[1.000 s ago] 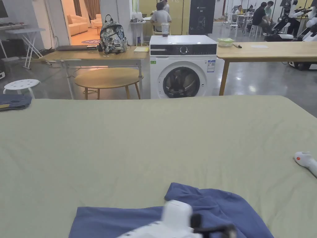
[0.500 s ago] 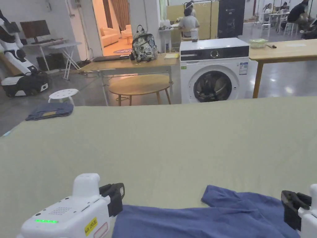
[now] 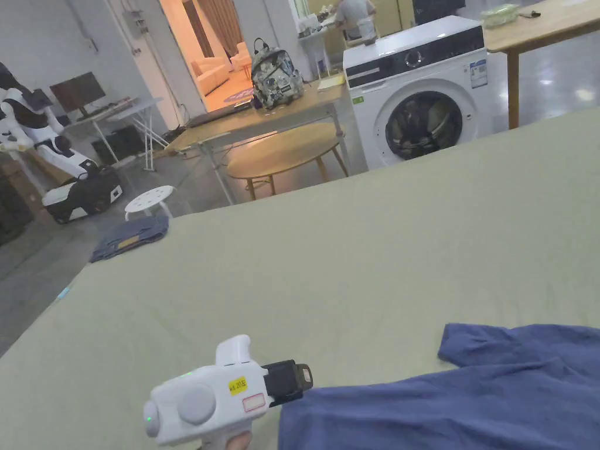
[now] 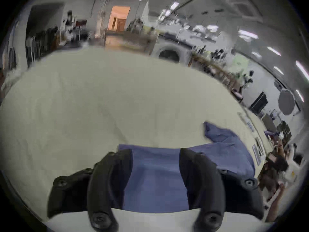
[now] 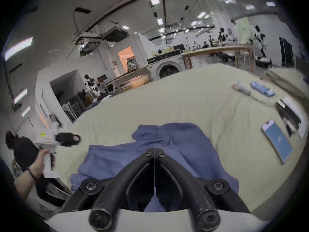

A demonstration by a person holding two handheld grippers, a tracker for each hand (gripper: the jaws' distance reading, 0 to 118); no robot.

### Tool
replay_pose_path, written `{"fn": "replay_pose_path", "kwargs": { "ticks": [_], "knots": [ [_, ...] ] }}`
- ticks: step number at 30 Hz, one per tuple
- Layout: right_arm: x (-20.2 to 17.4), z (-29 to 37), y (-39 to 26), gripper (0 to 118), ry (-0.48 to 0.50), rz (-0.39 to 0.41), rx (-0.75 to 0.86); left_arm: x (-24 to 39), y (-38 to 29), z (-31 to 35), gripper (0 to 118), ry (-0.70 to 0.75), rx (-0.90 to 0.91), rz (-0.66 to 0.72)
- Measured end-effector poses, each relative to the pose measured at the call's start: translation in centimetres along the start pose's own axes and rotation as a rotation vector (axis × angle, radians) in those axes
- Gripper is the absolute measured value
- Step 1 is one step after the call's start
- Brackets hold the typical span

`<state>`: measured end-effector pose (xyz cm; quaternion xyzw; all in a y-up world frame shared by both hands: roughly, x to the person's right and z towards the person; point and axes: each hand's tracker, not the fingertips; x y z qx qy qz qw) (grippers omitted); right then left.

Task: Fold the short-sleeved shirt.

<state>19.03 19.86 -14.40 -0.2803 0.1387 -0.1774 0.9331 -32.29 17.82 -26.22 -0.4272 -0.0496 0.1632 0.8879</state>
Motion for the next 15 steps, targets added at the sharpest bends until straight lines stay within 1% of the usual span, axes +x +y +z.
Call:
{"fn": "replay_pose_path", "kwargs": {
  "ticks": [1,3,5,7,8,9,10,11,12,13,14,15],
  "knots": [
    [0.7,0.3,-0.2,0,0.016,-0.036,0.0,-0.9,0.4,-1.7,61,0.023,-0.05,0.031],
    [1.9,0.8,-0.6,0,-0.008,-0.062,0.005,-1.9,0.7,-4.4,61,0.073,-0.102,0.041],
    [4.0,1.1,-1.5,0,-0.07,-0.053,-0.001,-2.1,0.5,-6.2,61,0.131,-0.159,0.03],
    [5.1,1.5,-1.8,0,-0.122,-0.048,-0.017,-2.0,0.3,-7.6,61,0.108,-0.158,0.03],
    [5.2,1.9,-1.8,0,-0.134,-0.052,-0.02,-1.7,0.3,-7.8,57,0.135,-0.156,0.021],
    [5.5,2.2,-1.9,0,-0.145,-0.058,-0.021,-1.6,0.4,-7.8,44,0.174,-0.135,-0.008],
    [5.8,2.6,-2.1,0,-0.153,-0.066,-0.023,-1.3,0.6,-7.7,26,0.158,-0.126,-0.017],
    [6.2,3.2,-2.3,0,-0.163,-0.073,-0.022,-1.2,0.8,-7.9,4,0.079,-0.137,0.01],
    [6.2,3.6,-2.4,0,-0.173,-0.076,-0.023,-1.0,0.7,-8.2,0,0.067,-0.159,0.033],
    [6.3,4.0,-2.6,0,-0.193,-0.08,-0.026,-0.4,0.5,-8.4,0,0.118,-0.164,0.013],
    [6.5,4.6,-2.9,0,-0.217,-0.085,-0.03,0.0,0.4,-8.8,0,0.155,-0.182,-0.039],
    [6.6,4.9,-3.1,0,-0.232,-0.087,-0.031,0.1,0.3,-9.0,0,0.172,-0.183,-0.057]
  ]
}}
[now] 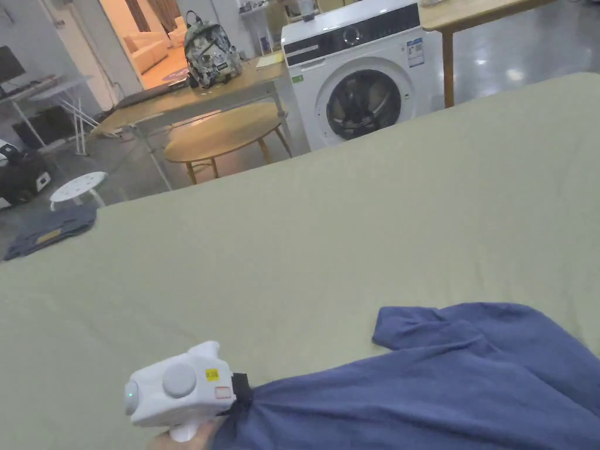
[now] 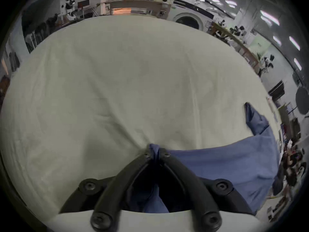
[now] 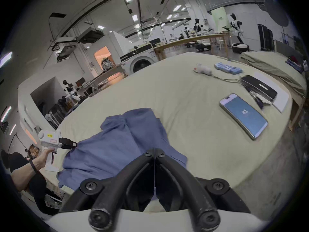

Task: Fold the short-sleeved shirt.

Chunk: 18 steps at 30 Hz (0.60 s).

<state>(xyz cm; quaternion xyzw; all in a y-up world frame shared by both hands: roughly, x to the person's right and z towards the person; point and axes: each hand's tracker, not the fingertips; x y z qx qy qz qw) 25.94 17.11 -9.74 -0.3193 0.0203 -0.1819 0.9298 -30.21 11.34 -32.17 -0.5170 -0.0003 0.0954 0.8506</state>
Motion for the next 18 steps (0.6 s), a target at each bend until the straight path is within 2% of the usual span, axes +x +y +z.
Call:
{"fn": "replay_pose_path", "kwargs": {
  "ticks": [2,3,5,6,9,12,13,14,15,17,18],
  "knots": [
    [0.2,0.9,-0.6,1,-0.069,-0.001,0.001,0.2,0.1,-0.4,0,0.006,-0.013,-0.006],
    [0.4,1.2,-0.8,16,-0.099,-0.006,-0.003,0.3,0.2,-0.3,0,0.012,-0.011,-0.013],
    [1.2,1.1,-1.4,70,-0.112,-0.043,-0.04,0.3,0.2,-0.2,0,0.012,-0.015,-0.011],
    [1.6,1.0,-1.7,73,-0.103,-0.062,-0.049,0.5,-0.2,0.3,0,0.012,-0.015,-0.013],
    [2.1,0.5,-2.6,73,-0.076,-0.155,-0.074,0.7,-0.6,0.4,0,0.019,-0.003,-0.026],
    [2.2,-1.7,-2.9,71,-0.059,-0.157,-0.104,0.9,-1.0,0.8,0,0.018,-0.002,-0.033],
    [2.3,-2.5,-3.0,62,-0.05,-0.154,-0.132,0.8,-1.1,0.9,0,0.016,-0.001,-0.036],
    [2.2,-3.4,-3.1,43,-0.032,-0.148,-0.143,0.6,-1.1,1.0,0,0.012,0.002,-0.033],
    [2.2,-4.0,-3.2,28,-0.025,-0.15,-0.144,0.5,-1.2,1.0,0,0.005,-0.001,-0.028],
    [2.5,-6.0,-3.4,12,-0.021,-0.176,-0.189,0.2,-1.4,1.2,0,-0.009,0.009,-0.004],
    [2.5,-6.4,-3.5,11,-0.02,-0.175,-0.187,0.1,-1.4,1.3,0,-0.017,0.013,0.007]
  ]
}}
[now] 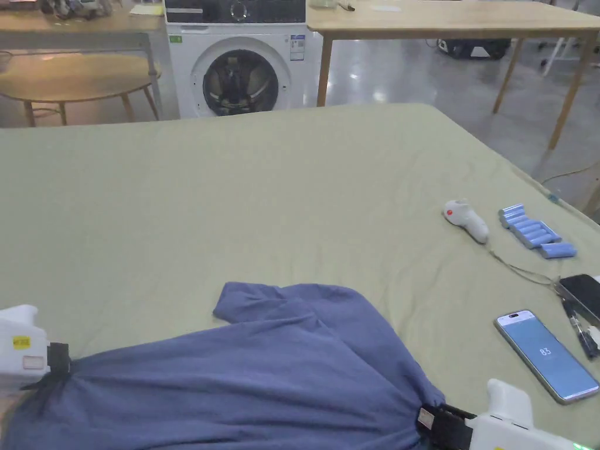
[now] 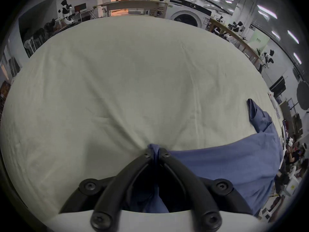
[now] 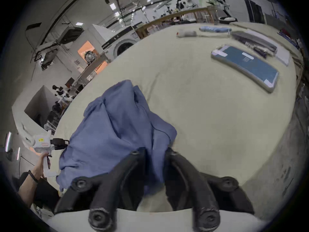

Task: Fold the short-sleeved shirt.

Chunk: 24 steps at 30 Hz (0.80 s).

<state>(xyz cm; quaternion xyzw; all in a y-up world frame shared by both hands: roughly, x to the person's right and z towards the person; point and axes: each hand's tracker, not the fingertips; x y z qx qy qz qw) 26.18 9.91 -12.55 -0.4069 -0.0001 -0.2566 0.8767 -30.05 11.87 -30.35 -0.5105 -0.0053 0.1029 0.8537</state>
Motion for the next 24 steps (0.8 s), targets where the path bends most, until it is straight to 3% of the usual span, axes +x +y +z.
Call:
{"fn": "replay_pose_path", "kwargs": {
  "ticks": [4,6,9,12,15,19,24],
  "knots": [
    [-0.3,2.0,0.5,9,0.043,-0.034,0.04,-1.6,-1.4,2.9,0,-0.098,0.182,0.057],
    [-1.4,3.5,1.3,9,0.045,0.014,0.09,-2.3,-2.0,6.1,0,-0.155,0.271,0.079],
    [-4.5,6.1,3.5,9,0.122,0.104,0.151,-2.7,-1.7,12.4,0,-0.2,0.41,0.027],
    [-8.0,8.3,6.2,9,0.154,0.239,0.236,-2.7,-2.5,20.5,0,-0.208,0.594,-0.014],
    [-11.4,10.2,9.4,9,0.212,0.299,0.31,-3.5,-2.9,27.2,0,-0.184,0.74,-0.018],
    [-15.1,10.9,14.7,7,0.24,0.385,0.404,-7.3,-0.9,31.6,0,-0.159,0.864,-0.021],
    [-20.3,13.0,18.9,7,0.234,0.47,0.512,-5.5,0.3,36.7,0,-0.12,1.001,-0.038]
  ]
}}
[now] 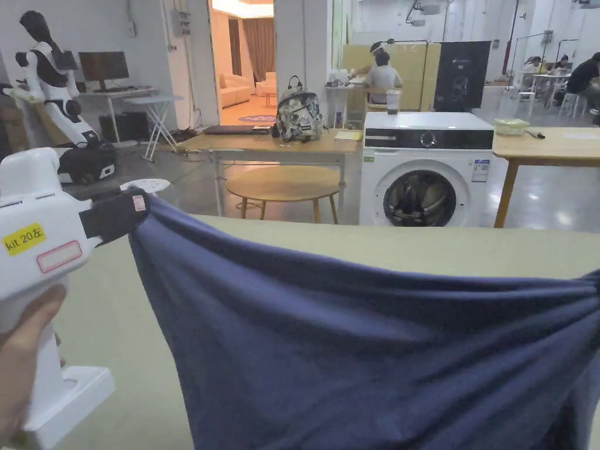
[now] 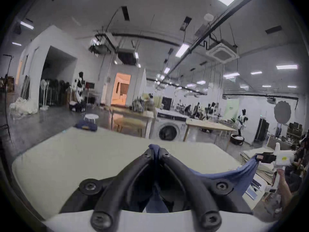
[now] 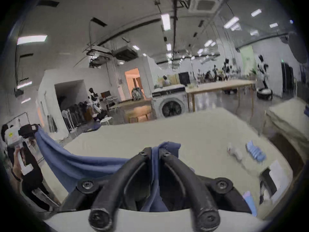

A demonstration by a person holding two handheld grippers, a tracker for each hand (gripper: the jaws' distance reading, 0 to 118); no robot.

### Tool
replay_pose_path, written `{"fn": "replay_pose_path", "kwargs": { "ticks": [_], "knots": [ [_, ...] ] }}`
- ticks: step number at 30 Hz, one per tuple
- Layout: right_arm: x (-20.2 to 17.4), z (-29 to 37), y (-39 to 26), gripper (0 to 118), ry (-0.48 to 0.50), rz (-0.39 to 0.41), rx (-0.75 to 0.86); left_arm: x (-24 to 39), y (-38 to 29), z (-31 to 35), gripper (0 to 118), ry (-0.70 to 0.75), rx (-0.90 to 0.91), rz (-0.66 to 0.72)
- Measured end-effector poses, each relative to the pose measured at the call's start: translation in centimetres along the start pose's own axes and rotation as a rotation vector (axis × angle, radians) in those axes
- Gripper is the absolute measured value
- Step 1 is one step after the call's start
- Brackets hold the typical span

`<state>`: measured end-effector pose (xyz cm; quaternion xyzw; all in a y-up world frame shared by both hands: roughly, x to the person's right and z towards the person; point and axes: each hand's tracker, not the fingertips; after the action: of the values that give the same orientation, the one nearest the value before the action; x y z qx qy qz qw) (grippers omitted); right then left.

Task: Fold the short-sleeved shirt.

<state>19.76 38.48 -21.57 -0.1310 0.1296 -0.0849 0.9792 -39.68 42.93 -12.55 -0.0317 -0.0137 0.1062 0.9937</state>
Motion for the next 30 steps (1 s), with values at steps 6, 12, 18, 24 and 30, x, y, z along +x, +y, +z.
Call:
{"fn": "replay_pose_path", "kwargs": {
  "ticks": [6,12,18,24,30],
  "knots": [
    [-1.4,-3.7,6.8,6,0.031,0.025,0.047,0.5,5.1,-2.8,0,0.028,0.05,-0.024],
    [-2.7,-8.7,13.5,6,0.023,0.068,0.054,0.7,9.0,-7.4,0,0.056,0.046,-0.049],
    [-2.8,-14.0,17.8,6,-0.018,0.098,0.046,-0.1,11.7,-12.9,0,0.071,0.051,-0.03],
    [-2.1,-18.8,19.9,6,-0.05,0.113,0.036,1.0,12.3,-17.0,0,0.11,0.015,-0.099],
    [-0.8,-21.8,18.6,6,-0.113,0.116,0.005,0.2,9.2,-20.0,0,0.124,-0.046,-0.104]
  ]
}}
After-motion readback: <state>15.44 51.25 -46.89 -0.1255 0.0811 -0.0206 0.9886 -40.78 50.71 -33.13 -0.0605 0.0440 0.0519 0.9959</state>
